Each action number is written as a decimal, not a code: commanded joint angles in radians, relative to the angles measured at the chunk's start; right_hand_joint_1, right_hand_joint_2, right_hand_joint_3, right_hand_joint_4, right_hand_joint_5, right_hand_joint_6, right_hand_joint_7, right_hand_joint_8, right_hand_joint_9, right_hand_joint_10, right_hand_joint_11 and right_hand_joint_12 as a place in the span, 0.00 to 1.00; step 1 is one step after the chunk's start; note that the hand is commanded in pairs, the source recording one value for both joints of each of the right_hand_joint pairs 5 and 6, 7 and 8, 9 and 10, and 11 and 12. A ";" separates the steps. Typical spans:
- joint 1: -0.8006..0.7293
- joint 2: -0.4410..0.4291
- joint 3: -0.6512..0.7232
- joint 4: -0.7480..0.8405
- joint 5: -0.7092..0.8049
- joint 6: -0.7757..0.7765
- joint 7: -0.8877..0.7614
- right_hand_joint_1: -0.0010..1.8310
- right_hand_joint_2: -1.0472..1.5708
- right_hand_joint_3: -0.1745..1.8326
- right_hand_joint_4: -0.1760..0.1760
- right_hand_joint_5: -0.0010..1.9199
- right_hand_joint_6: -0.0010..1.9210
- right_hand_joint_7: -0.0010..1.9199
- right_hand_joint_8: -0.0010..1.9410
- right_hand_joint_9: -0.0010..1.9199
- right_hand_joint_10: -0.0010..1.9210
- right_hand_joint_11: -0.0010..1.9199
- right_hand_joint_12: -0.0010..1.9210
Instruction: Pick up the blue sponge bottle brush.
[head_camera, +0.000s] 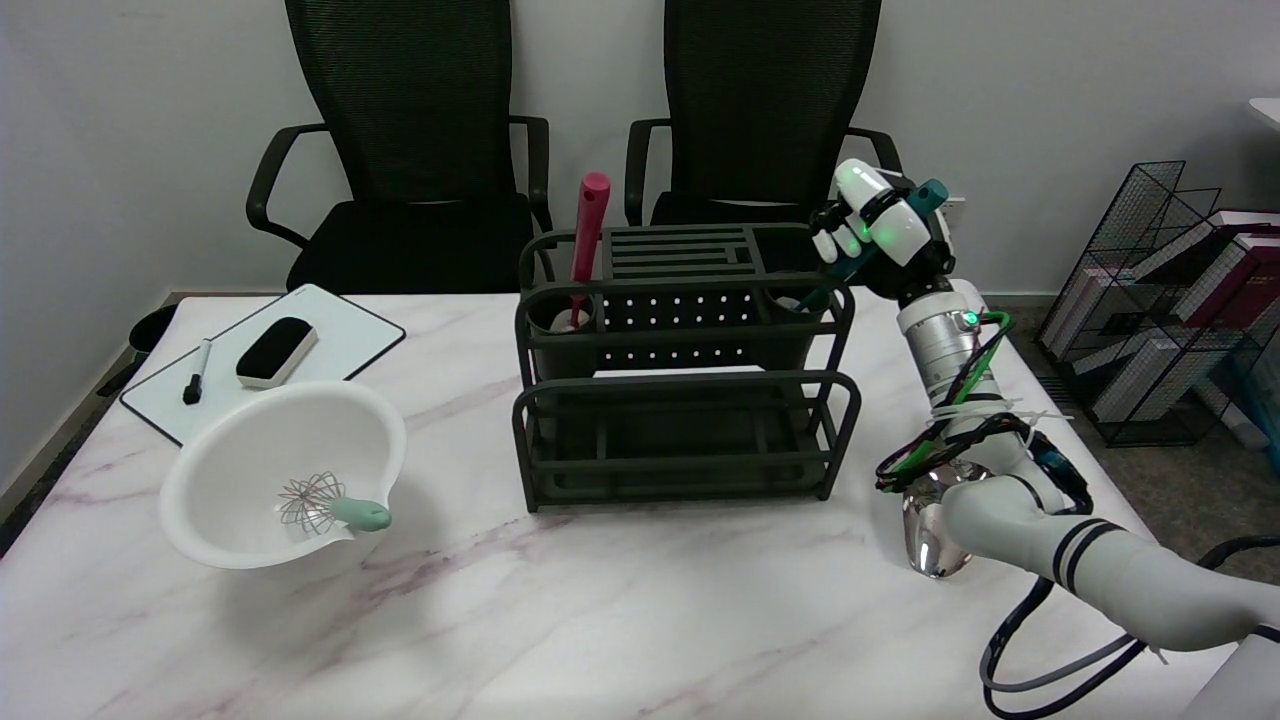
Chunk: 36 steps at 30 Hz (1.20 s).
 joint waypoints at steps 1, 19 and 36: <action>0.003 -0.005 -0.001 0.004 -0.002 -0.008 0.000 0.58 0.85 0.44 0.50 1.00 1.00 1.00 0.99 0.99 0.99 0.87 0.87; 0.004 -0.012 0.000 0.020 0.002 -0.008 0.000 0.63 0.93 0.36 0.50 1.00 1.00 1.00 0.99 1.00 1.00 0.93 0.93; 0.004 -0.011 0.029 0.103 -0.005 -0.025 0.001 0.61 1.00 0.28 0.50 1.00 1.00 1.00 0.99 1.00 1.00 0.96 0.96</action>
